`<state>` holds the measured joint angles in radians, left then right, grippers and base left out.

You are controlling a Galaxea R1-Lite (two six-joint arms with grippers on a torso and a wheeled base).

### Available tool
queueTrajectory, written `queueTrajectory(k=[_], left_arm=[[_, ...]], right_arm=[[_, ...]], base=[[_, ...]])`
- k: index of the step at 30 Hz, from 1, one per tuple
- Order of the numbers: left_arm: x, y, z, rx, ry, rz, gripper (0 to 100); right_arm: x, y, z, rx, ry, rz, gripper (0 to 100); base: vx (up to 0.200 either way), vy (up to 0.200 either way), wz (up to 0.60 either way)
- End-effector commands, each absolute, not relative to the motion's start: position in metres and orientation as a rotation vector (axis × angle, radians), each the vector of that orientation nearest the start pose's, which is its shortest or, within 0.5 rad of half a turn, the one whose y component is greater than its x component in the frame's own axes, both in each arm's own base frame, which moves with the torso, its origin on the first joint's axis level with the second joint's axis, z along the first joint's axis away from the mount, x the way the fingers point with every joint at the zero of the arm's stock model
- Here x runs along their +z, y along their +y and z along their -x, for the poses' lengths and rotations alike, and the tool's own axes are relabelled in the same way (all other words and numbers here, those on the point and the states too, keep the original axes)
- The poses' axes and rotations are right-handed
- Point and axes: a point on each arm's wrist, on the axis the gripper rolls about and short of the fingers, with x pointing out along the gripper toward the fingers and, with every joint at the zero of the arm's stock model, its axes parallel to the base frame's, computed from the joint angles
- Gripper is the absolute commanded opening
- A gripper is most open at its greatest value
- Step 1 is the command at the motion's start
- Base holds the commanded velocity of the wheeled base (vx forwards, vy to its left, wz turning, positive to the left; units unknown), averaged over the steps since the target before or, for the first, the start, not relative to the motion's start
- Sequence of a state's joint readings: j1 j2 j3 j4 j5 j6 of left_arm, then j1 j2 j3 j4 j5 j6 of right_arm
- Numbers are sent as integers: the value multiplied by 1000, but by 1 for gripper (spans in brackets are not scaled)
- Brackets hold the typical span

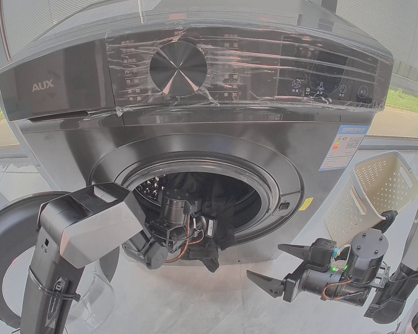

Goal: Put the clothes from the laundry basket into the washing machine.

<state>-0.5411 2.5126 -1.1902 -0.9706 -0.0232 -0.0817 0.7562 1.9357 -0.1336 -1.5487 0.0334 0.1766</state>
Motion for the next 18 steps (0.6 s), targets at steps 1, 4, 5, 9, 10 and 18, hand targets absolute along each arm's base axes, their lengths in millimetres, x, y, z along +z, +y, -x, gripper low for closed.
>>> queueTrajectory(k=[1,4,5,9,10,18], left_arm=[[-5,-231,-399,-524,334,4,0],[5,-225,-407,-490,286,22,0],[9,-225,-410,-475,256,30,0],[24,-224,-421,-420,165,69,0],[26,-224,-423,-416,154,73,0],[32,-222,-429,-400,125,88,0]], right_arm=[[67,165,-174,761,313,-74,100],[68,165,-174,762,308,-76,100],[68,165,-174,762,308,-74,100],[68,166,-172,769,308,-73,100],[68,166,-172,769,310,-74,100],[69,166,-173,769,302,-76,100]], base=[[0,0,0],[0,0,0],[0,0,0],[0,0,0],[0,0,0],[0,0,0]])
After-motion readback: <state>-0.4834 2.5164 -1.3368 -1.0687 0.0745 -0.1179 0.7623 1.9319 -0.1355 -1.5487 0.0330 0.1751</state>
